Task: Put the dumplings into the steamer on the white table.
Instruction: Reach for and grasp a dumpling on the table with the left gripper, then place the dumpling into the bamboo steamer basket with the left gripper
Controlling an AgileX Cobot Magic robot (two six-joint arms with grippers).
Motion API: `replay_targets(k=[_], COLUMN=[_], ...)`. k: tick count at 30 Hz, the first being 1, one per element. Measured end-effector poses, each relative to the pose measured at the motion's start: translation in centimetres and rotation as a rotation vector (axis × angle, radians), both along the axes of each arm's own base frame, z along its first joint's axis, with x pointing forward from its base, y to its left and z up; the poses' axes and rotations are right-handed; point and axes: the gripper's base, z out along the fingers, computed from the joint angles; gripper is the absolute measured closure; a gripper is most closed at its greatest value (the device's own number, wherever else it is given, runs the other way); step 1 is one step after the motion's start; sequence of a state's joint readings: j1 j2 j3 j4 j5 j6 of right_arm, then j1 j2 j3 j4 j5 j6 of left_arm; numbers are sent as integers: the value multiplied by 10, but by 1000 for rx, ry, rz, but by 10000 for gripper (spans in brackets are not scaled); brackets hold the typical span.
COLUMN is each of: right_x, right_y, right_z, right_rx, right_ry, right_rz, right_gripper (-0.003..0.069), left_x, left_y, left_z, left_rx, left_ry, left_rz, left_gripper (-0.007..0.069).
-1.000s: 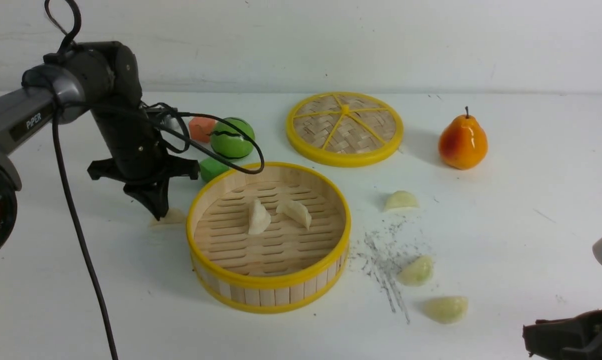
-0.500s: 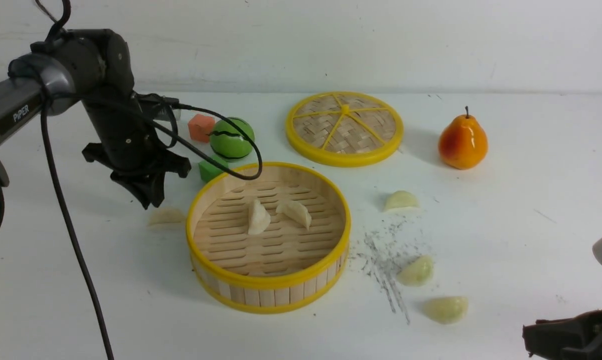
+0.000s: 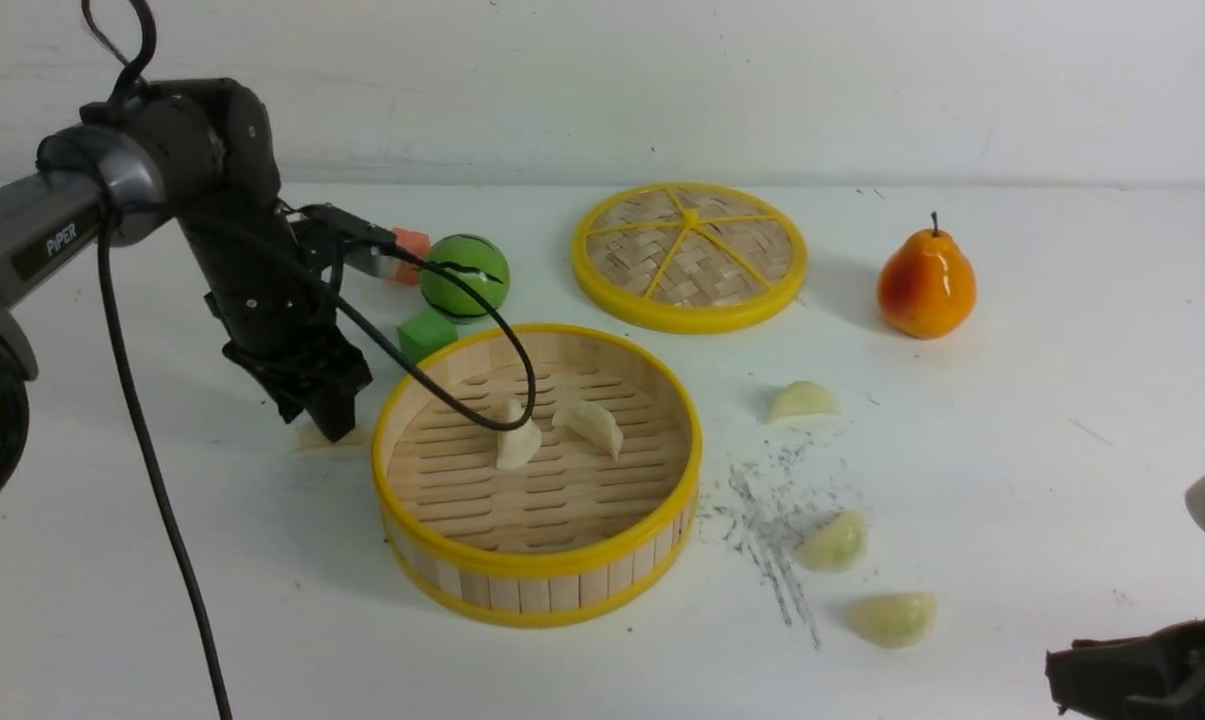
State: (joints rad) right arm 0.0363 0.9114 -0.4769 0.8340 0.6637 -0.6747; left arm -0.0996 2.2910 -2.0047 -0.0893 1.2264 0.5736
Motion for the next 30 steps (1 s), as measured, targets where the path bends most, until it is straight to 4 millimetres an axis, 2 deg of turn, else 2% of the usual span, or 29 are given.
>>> replay_targets(k=[4, 7, 9, 17, 20, 21, 22, 23, 24, 25, 26, 28, 30], right_x=[4, 7, 9, 9, 9, 9, 9, 9, 9, 9, 9, 9, 9], right_y=[0, 0, 0, 0, 1, 1, 1, 1, 1, 2, 2, 2, 2], right_z=[-5, -10, -12, -12, -12, -12, -12, -12, -12, -12, -12, -12, -11], right_rx=[-4, -5, -6, -6, -1, 4, 5, 12, 13, 15, 15, 16, 17], right_ry=[32, 60, 72, 74, 77, 78, 79, 79, 79, 79, 78, 78, 79], right_rz=[4, 4, 4, 5, 6, 4, 5, 3, 2, 2, 3, 2, 2], right_gripper=[499, 499, 499, 491, 491, 491, 491, 490, 490, 489, 489, 489, 486], left_x=[2, 3, 3, 3, 0, -2, -2, -8, -9, -17, -20, -27, -33], left_y=[-1, -2, -2, -1, 0, 0, -1, -2, -3, -8, -12, -21, -36], left_z=[-17, -18, -18, -16, 0, 15, 15, 42, 45, 72, 82, 98, 101], left_rx=[0, -17, -32, -67, -75, -91, -93, -141, -154, -230, -268, -314, -320], left_ry=[30, 34, 42, 68, 43, 15, 16, -23, -24, -54, -60, -72, -59], left_rz=[-31, -3, 55, 410, 448, 457, 459, 474, 477, 500, 507, 518, 527], left_gripper=[319, 416, 436, 433, 433, 433, 433, 433, 433, 433, 433, 433, 433])
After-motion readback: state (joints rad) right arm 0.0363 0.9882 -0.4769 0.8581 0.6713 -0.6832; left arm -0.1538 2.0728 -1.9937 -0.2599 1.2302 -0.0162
